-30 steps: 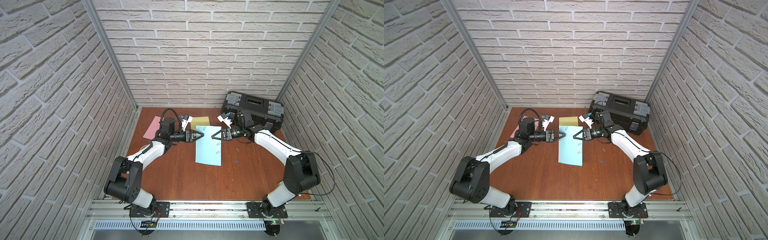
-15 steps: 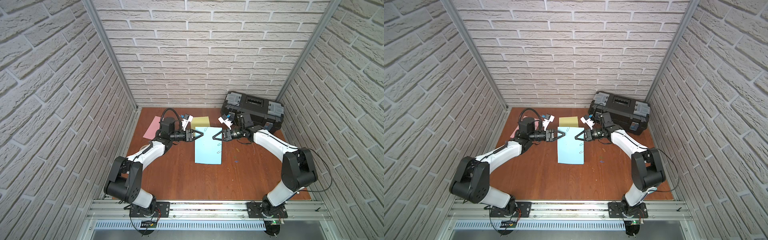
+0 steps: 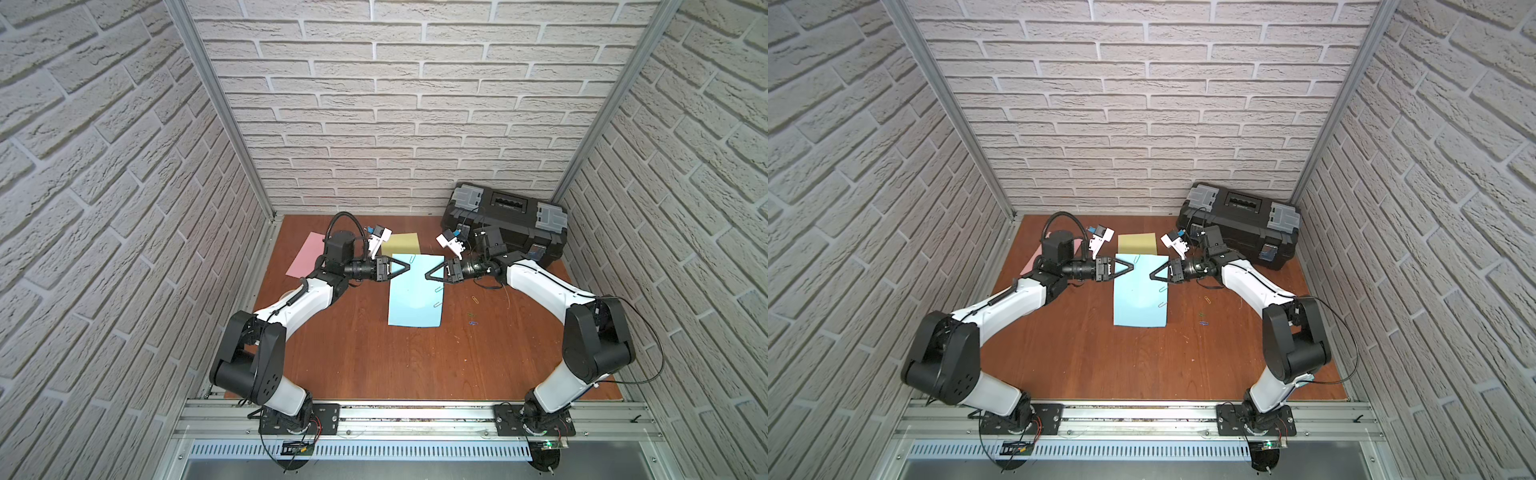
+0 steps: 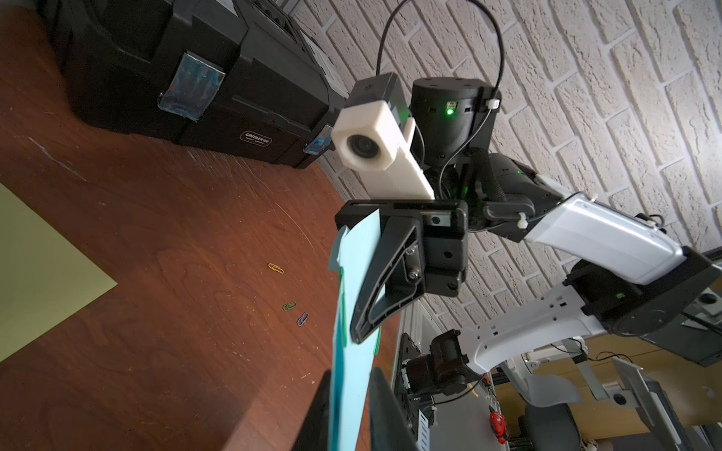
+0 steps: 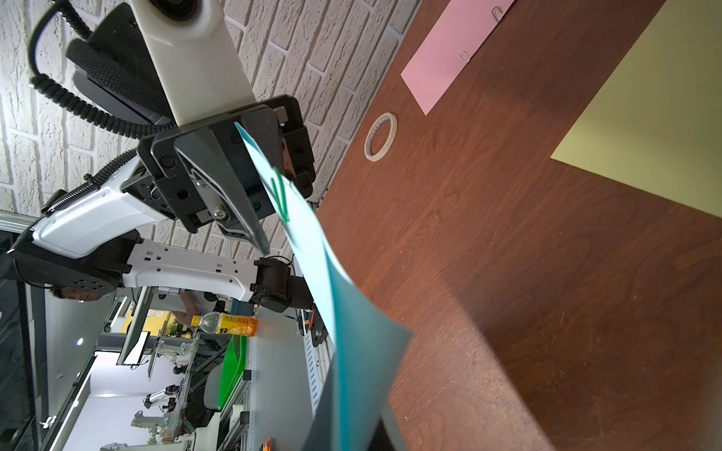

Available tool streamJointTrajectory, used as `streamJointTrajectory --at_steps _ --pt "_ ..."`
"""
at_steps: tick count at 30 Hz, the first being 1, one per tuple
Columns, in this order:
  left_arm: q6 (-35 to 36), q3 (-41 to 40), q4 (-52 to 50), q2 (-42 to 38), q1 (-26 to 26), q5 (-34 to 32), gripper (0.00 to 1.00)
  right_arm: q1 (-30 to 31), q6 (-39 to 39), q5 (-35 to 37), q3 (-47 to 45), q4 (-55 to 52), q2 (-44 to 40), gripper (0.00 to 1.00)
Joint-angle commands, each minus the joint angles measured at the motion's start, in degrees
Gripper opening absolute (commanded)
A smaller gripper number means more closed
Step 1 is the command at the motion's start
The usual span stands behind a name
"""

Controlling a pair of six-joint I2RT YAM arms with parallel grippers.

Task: Unclip the paperclips from the documents
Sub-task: Pick up the document from the center of the board.

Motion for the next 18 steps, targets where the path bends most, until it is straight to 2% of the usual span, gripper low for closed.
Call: streamJointTrajectory --at_steps 1,8,12,18 --pt "2.2 1.7 -0.8 0.1 -0.3 0.2 0.12 0.0 -0.5 0.3 -0.4 1.2 -0.4 0.03" --pt "5.4 2.4 -5.3 -0.8 -0.5 -1.6 0.0 0.0 -1.7 1.1 0.0 -0.5 -0.3 0.05" --pt "8.7 3.9 -10.0 -1.4 -0.6 -2.6 0.0 -0.1 -5.3 2.2 1.8 -5.1 -0.6 0.19" --pt "15.5 6.6 -18.5 -2.9 -0.5 -1.9 0.0 -0.1 -15.3 7.8 6.2 -17.3 -2.6 0.43"
